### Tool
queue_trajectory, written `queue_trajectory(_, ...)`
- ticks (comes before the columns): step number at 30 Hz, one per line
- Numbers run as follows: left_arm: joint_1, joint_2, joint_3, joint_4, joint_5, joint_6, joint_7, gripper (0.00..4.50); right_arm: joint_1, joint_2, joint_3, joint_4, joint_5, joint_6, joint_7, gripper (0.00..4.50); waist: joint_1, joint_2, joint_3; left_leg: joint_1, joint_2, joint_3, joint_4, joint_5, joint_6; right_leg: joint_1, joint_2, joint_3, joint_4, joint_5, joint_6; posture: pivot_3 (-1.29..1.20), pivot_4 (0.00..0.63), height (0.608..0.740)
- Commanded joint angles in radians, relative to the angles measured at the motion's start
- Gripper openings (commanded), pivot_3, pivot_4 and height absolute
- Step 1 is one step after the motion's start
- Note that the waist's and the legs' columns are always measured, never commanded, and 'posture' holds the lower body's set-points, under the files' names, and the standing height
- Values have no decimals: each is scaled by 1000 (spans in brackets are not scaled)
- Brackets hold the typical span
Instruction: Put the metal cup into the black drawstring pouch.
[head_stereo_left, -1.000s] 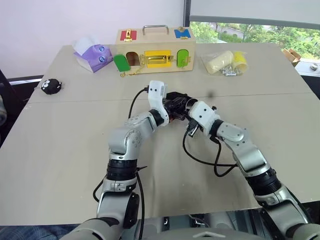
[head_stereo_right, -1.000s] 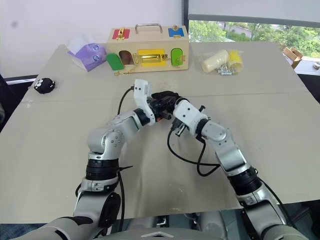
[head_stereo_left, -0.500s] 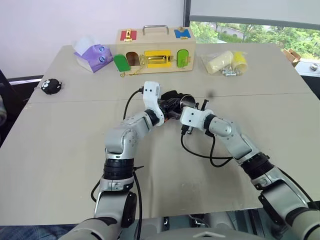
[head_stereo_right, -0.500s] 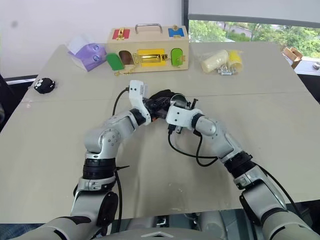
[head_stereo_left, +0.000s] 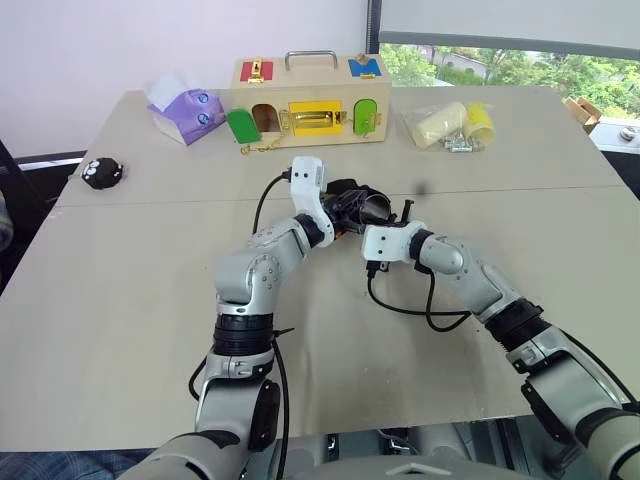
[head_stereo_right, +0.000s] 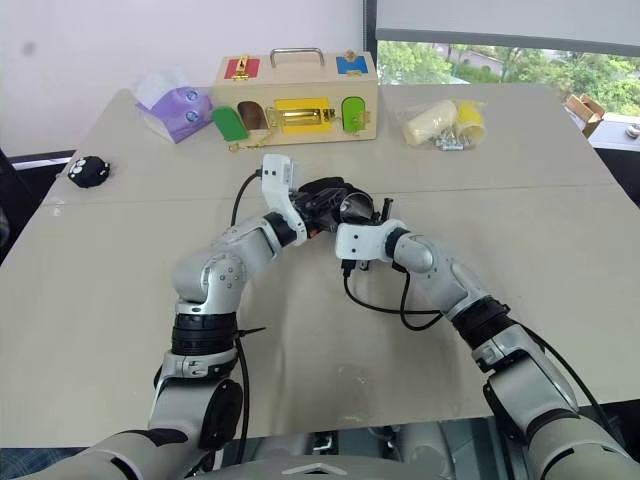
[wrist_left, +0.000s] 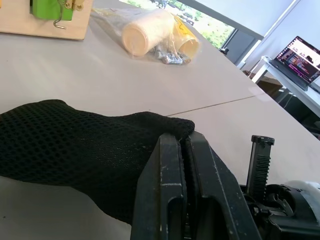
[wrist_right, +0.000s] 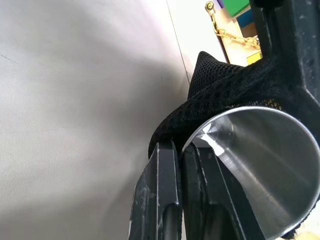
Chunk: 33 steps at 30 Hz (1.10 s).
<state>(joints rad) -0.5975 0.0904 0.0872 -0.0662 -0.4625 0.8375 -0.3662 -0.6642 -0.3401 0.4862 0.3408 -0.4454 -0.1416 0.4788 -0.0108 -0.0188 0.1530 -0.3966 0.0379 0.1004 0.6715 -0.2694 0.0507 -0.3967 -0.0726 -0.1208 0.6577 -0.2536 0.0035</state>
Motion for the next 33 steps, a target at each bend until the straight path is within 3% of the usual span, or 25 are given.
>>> queue_trajectory(1, -34, -27, -41, -68, -35, -51, -41, 0, -2, 3, 29, 35, -27, -6, 38, 48, 0, 0, 0, 0, 0, 0, 0, 0, 0, 0, 0, 0, 0, 0, 0, 0, 150, 740)
queue_trajectory(16, 39, 3, -77, -206, -146, -43, -217, 0, -10, 6, -17, 70, 4, -28, 52, 48, -2, 0, 0, 0, 0, 0, 0, 0, 0, 0, 0, 0, 0, 0, 0, 0, 150, 740)
queue_trajectory(22, 77, 48, -83, -209, -151, -41, -237, 0, 0, 43, -145, 27, 139, 32, 38, 48, 0, -1, 1, 0, 0, 0, 0, 0, 0, 0, 0, 0, 0, 0, 0, 0, 150, 740)
queue_trajectory(33, 71, 60, -74, -167, -142, -74, -229, 0, 65, 107, -238, -99, 310, 139, 46, 48, 0, 0, 1, 0, 0, -1, 0, 0, 0, 0, 0, 0, 0, 0, 0, 0, 150, 740)
